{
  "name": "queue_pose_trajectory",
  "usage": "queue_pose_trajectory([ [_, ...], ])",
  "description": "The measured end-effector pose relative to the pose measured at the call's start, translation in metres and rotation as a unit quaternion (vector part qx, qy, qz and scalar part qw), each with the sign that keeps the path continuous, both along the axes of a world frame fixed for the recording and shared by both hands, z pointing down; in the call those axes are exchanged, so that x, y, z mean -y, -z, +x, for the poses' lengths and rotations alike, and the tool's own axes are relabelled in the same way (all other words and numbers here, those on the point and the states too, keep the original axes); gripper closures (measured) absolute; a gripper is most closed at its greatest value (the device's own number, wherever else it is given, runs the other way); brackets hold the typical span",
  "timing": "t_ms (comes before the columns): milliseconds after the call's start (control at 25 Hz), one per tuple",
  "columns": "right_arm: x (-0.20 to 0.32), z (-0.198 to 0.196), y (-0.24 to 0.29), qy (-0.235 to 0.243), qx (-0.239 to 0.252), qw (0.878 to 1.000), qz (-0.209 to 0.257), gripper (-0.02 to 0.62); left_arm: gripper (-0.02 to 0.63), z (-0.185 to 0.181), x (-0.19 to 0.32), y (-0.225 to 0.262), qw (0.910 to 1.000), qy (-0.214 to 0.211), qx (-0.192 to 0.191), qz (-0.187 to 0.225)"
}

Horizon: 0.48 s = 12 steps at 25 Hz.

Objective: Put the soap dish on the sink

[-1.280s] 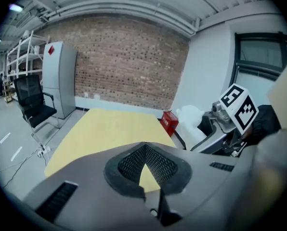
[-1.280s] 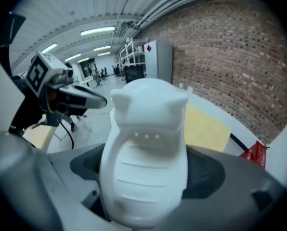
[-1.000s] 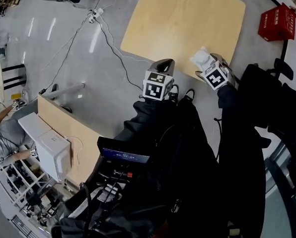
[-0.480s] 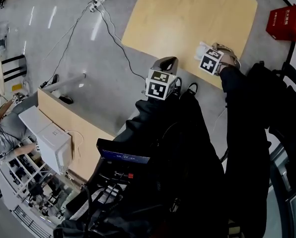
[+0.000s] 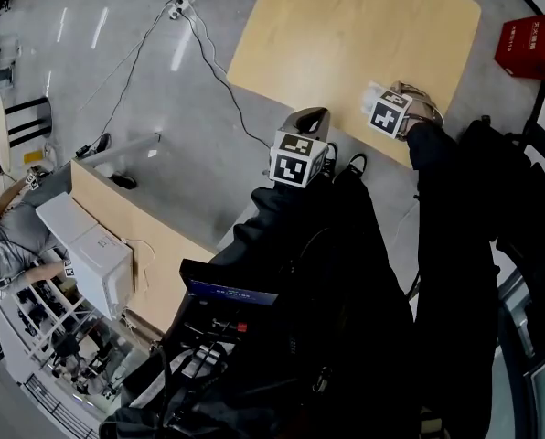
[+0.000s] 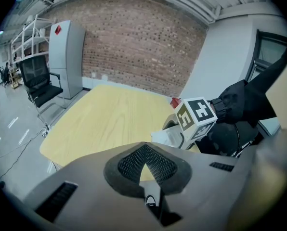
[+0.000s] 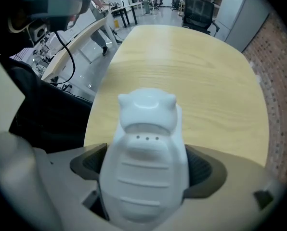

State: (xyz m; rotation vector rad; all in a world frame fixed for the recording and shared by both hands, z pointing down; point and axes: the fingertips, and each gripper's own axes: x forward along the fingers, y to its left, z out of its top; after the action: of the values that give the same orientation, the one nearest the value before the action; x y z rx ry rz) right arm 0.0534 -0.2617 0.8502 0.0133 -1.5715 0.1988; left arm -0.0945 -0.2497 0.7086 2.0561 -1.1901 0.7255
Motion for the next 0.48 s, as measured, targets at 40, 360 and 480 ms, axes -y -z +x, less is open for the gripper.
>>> queue_pose_trajectory([
  [40,0.000,-0.001,0.001,-0.001,0.009,1.000,-0.002,0.097,0.603,0.000,0.000,0.000,1.0000,0.001,-0.001,-0.001],
  [360,0.018,-0.013,0.060,-0.085,0.148,0.985,0.038,0.095,0.603,0.000,0.005,0.019,0.9998,0.002,-0.007,0.020],
  [480,0.037,-0.013,0.111,-0.165,0.216,0.959,0.086,0.095,0.603,0.001,0.011,0.032,0.9991,-0.001,-0.006,0.041],
])
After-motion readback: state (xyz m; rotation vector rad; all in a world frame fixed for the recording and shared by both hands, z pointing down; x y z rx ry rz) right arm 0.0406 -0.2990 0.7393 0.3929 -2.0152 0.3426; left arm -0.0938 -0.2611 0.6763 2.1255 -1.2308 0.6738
